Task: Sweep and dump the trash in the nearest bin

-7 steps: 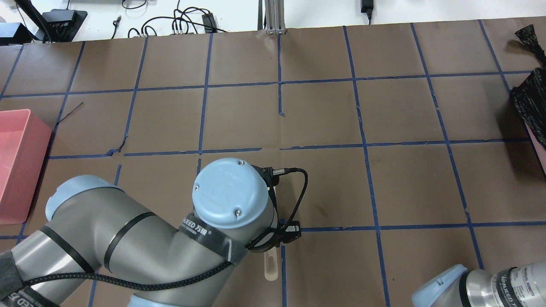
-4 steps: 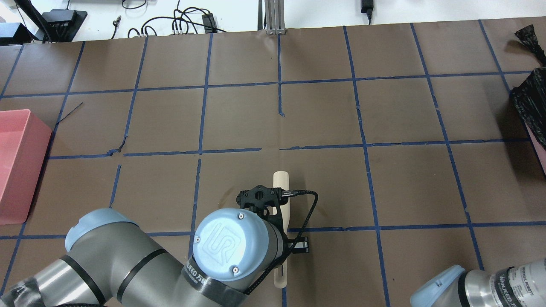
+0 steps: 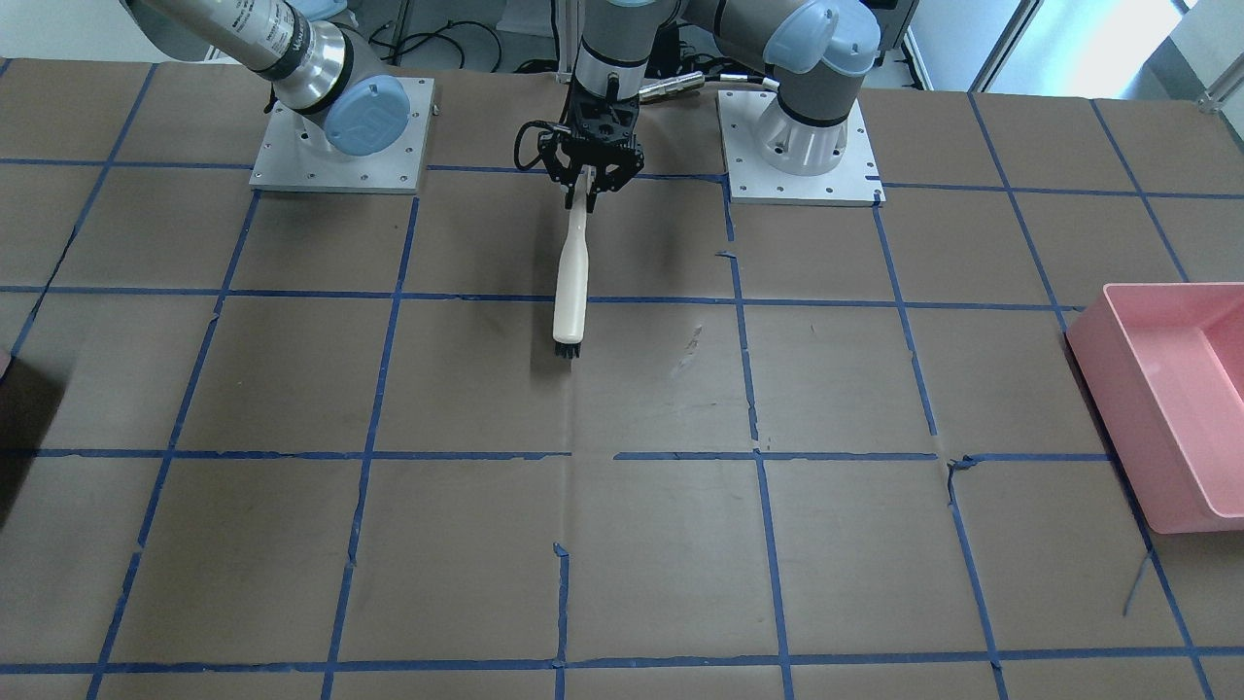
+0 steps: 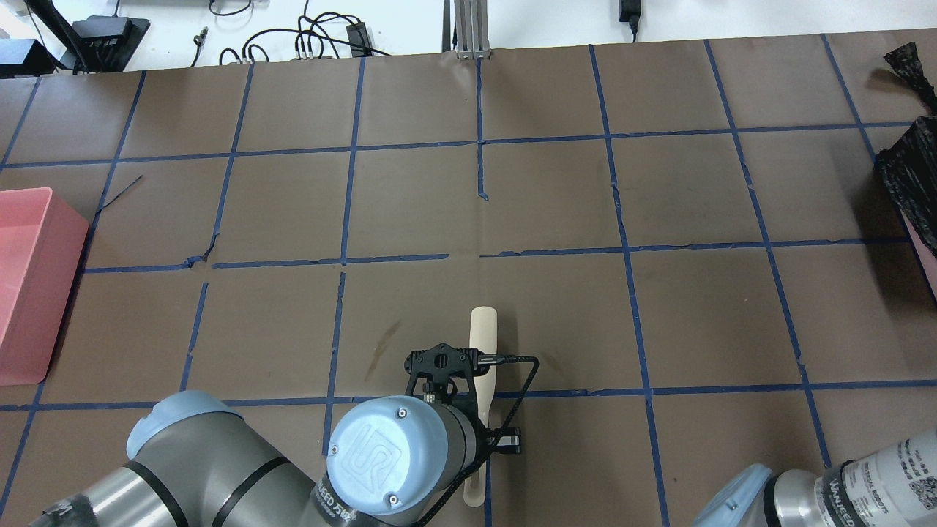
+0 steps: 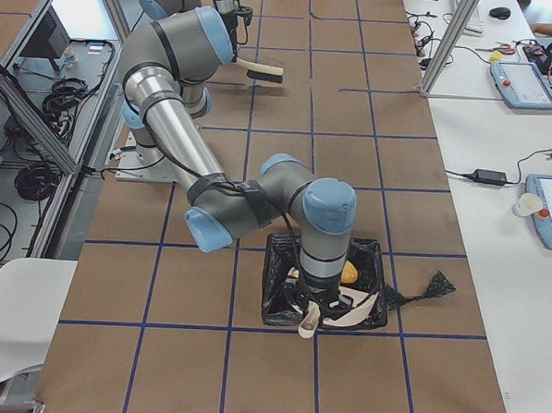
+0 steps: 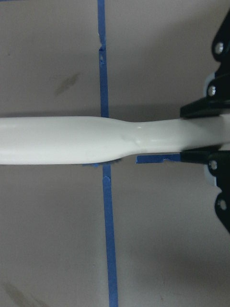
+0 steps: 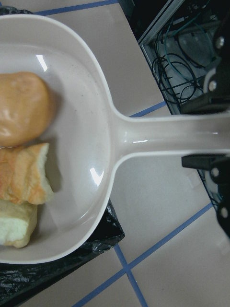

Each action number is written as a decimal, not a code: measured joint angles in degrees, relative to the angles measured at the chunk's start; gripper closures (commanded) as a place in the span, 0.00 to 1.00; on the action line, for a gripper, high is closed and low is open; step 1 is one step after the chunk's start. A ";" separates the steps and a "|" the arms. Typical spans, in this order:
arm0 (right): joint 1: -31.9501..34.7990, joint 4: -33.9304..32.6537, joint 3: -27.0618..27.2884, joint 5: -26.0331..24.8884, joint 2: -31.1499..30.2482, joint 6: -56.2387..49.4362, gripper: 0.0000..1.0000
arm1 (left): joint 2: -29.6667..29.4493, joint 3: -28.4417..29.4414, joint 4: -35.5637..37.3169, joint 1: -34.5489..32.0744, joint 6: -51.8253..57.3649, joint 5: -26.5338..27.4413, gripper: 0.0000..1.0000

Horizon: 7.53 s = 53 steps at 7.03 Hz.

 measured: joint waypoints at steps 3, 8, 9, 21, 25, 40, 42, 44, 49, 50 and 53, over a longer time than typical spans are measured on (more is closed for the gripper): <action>2.31 -0.62 0.73 -6.26 -0.62 -0.11 1.00 | -0.78 -2.26 3.28 -0.06 -0.82 -0.41 1.00; 6.61 -1.99 3.49 -15.48 -3.15 -0.34 1.00 | -1.23 -2.67 3.64 -0.09 -1.58 -0.80 0.98; 6.97 -2.47 3.58 -16.01 -3.14 -0.77 1.00 | -1.34 -2.59 3.64 -0.09 -1.96 -0.79 0.97; 19.99 9.31 29.24 11.38 -24.42 41.54 1.00 | -1.69 4.63 0.69 0.50 0.65 -2.00 0.04; 27.44 9.27 32.40 14.57 -24.33 59.26 1.00 | -10.78 13.12 -5.12 -3.50 -6.35 -2.02 0.00; 67.78 -9.34 32.10 10.71 -11.95 131.37 1.00 | -2.61 43.90 -53.55 39.65 46.36 3.15 0.00; 74.13 -14.93 31.89 8.13 -7.25 139.08 1.00 | -3.04 46.19 -57.32 44.25 50.28 3.36 0.00; 76.51 -16.48 31.91 6.56 -5.99 141.89 0.98 | -2.74 43.92 -57.41 44.82 48.45 3.34 0.00; 76.96 -15.75 31.93 7.34 -4.01 143.62 0.16 | -0.53 39.48 -56.67 44.52 42.17 2.84 0.00; 76.90 -15.65 31.81 7.57 -3.67 145.64 0.05 | -0.50 39.59 -56.66 43.90 41.81 2.84 0.00; 75.62 -11.54 30.20 7.87 -4.88 147.38 0.03 | -0.63 39.59 -56.65 40.66 39.82 3.13 0.00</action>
